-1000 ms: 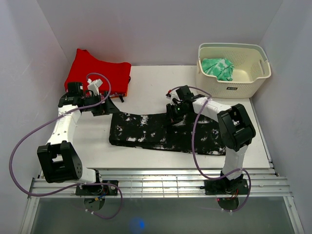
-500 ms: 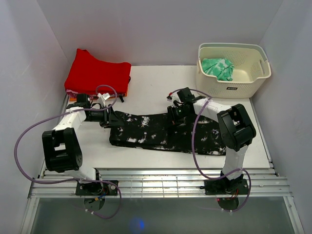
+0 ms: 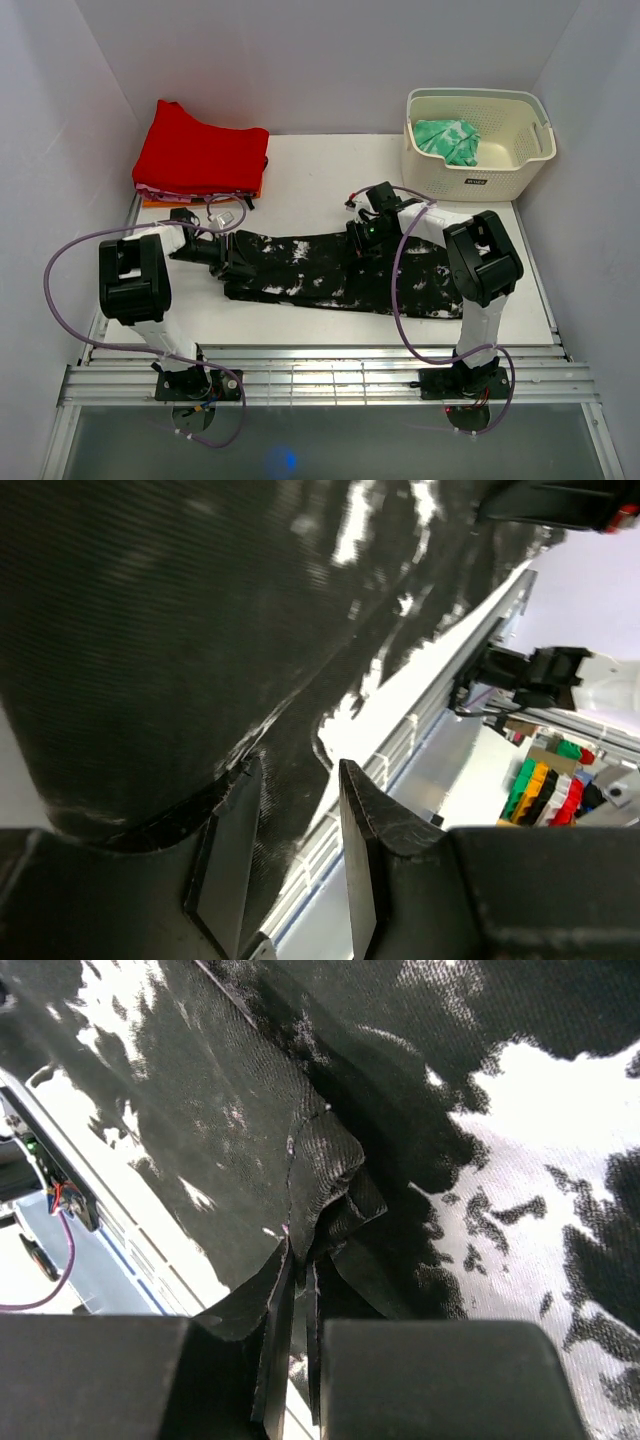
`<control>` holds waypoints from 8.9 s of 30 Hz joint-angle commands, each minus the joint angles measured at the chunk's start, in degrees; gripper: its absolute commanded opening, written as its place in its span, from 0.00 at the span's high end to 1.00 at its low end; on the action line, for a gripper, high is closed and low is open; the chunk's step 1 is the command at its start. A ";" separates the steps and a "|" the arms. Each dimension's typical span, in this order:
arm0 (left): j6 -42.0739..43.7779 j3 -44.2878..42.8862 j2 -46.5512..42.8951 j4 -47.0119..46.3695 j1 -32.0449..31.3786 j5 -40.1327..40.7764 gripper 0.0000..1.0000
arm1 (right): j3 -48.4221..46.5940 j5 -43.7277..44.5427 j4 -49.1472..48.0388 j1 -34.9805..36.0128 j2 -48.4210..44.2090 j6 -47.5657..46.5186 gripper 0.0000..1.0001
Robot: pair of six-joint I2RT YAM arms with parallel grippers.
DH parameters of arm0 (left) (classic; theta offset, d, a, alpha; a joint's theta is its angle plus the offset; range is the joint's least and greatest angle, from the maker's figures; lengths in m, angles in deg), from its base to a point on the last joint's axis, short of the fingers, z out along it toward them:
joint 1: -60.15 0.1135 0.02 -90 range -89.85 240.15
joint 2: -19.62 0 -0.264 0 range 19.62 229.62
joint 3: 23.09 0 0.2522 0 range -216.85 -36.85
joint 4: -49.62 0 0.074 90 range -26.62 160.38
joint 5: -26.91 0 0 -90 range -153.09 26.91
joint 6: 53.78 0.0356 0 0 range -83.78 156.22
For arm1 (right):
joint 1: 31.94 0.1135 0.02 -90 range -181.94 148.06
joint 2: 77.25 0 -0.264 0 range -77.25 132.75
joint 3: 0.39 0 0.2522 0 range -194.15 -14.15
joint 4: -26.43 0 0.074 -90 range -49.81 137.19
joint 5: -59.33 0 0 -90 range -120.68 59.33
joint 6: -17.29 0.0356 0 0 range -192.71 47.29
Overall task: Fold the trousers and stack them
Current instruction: Fold the trousers
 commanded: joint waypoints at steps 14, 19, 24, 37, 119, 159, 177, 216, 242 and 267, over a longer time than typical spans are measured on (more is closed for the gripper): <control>-3.03 -1.45 9.77 -6.55 0.42 13.10 0.43 | -2.57 0.07 5.14 -0.44 4.33 -4.95 0.92; 5.83 -4.26 2.77 -0.16 0.43 2.51 0.34 | -5.65 -3.70 6.71 -0.44 3.01 -5.30 0.92; 6.03 -8.30 -6.22 0.22 0.51 -4.12 0.33 | -7.15 -6.26 8.04 -0.26 1.35 -5.65 0.92; -12.25 -8.05 3.34 -21.90 0.78 -1.85 0.41 | -6.71 -4.15 10.50 -0.17 3.80 -7.41 0.92; 17.01 -8.31 14.24 3.47 14.84 -11.15 0.49 | -1.61 2.88 47.25 -63.19 -5.78 -50.83 0.19; 8.76 -28.78 -6.05 21.05 19.15 -11.94 1.00 | 7.88 -1.69 23.25 -48.70 -1.03 -32.99 0.76; -33.50 -28.18 -9.66 -12.06 -23.18 0.87 1.00 | 4.81 -9.33 20.26 -37.44 0.90 -27.80 0.92; -54.62 -50.15 24.00 -26.76 -59.08 29.54 1.00 | 9.11 -14.52 14.02 -33.13 0.64 -22.00 0.92; -56.21 -56.83 32.00 -28.87 -60.57 30.77 1.00 | 10.52 -14.35 12.43 -30.50 -0.15 -20.77 0.92; -39.70 -39.97 10.48 -23.87 -51.27 26.83 0.20 | -14.69 1.39 34.75 -39.98 -4.72 -37.11 0.03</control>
